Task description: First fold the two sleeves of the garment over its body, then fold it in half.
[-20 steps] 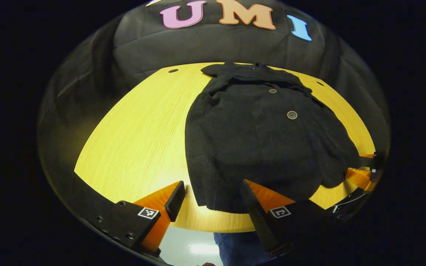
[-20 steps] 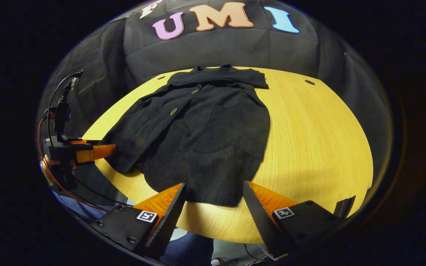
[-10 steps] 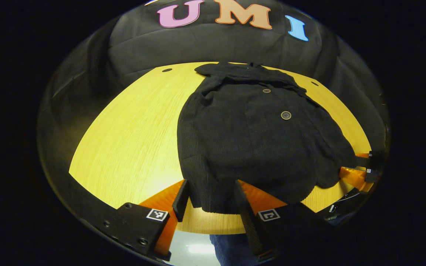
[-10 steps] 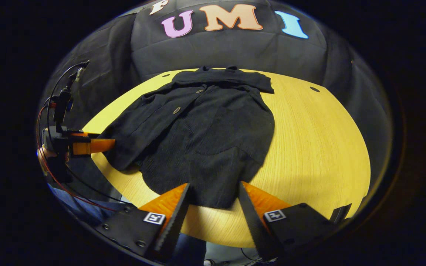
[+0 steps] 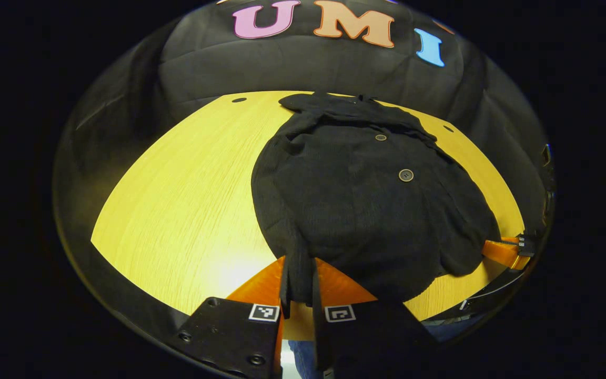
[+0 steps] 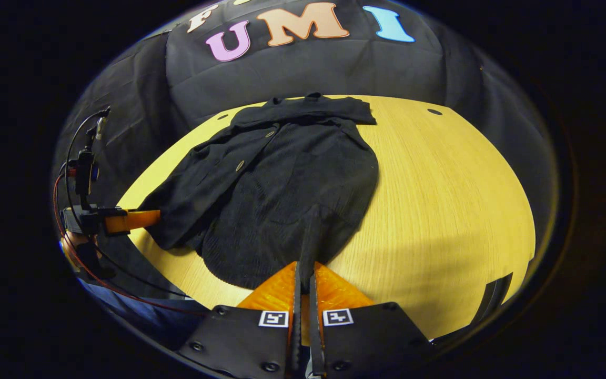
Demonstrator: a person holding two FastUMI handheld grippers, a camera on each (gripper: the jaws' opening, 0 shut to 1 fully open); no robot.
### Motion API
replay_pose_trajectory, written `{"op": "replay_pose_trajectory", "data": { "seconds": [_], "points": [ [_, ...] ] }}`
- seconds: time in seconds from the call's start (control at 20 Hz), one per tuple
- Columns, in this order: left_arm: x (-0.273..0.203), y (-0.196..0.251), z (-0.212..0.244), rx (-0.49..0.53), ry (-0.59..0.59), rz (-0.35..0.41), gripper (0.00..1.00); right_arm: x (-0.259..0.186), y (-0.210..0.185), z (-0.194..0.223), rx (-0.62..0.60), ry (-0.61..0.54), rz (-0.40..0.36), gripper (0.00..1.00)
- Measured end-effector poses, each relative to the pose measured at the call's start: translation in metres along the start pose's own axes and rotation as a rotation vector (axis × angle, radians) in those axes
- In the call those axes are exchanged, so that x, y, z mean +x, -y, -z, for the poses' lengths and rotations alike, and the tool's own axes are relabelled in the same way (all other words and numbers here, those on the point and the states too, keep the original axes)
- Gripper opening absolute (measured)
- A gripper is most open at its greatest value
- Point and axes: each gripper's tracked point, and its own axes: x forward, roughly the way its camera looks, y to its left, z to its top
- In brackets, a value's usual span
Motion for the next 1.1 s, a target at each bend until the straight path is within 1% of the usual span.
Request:
{"op": "replay_pose_trajectory", "data": {
  "seconds": [0.05, 0.1, 0.15, 0.25, 0.5, 0.65, 0.95, 1.1],
  "points": [
    [0.0, 0.0, -0.002, 0.009, -0.001, -0.004, 0.09, -0.001, -0.002, -0.003, 0.011, 0.004, -0.012, 0.1],
    [0.001, 0.001, -0.003, 0.027, -0.005, -0.007, 0.09, -0.002, -0.004, -0.007, 0.024, 0.015, -0.023, 0.1],
    [0.001, 0.001, -0.004, 0.043, -0.014, -0.009, 0.02, -0.002, -0.004, -0.012, 0.029, 0.017, -0.023, 0.1],
    [-0.001, 0.002, -0.01, 0.044, -0.009, -0.002, 0.0, -0.005, -0.007, -0.023, 0.033, 0.03, -0.037, 0.1],
    [-0.002, 0.003, -0.036, -0.062, 0.028, 0.014, 0.0, -0.009, -0.016, -0.06, 0.101, 0.08, -0.071, 0.09],
    [-0.011, 0.003, -0.06, -0.076, 0.063, 0.028, 0.0, -0.012, -0.015, -0.086, 0.1, 0.115, -0.065, 0.1],
    [-0.021, 0.009, -0.149, -0.102, 0.205, 0.084, 0.0, -0.024, -0.014, -0.158, 0.08, 0.223, -0.073, 0.09],
    [-0.03, 0.019, -0.196, -0.126, 0.288, 0.133, 0.0, -0.035, -0.009, -0.2, 0.049, 0.298, -0.059, 0.1]
  ]
}}
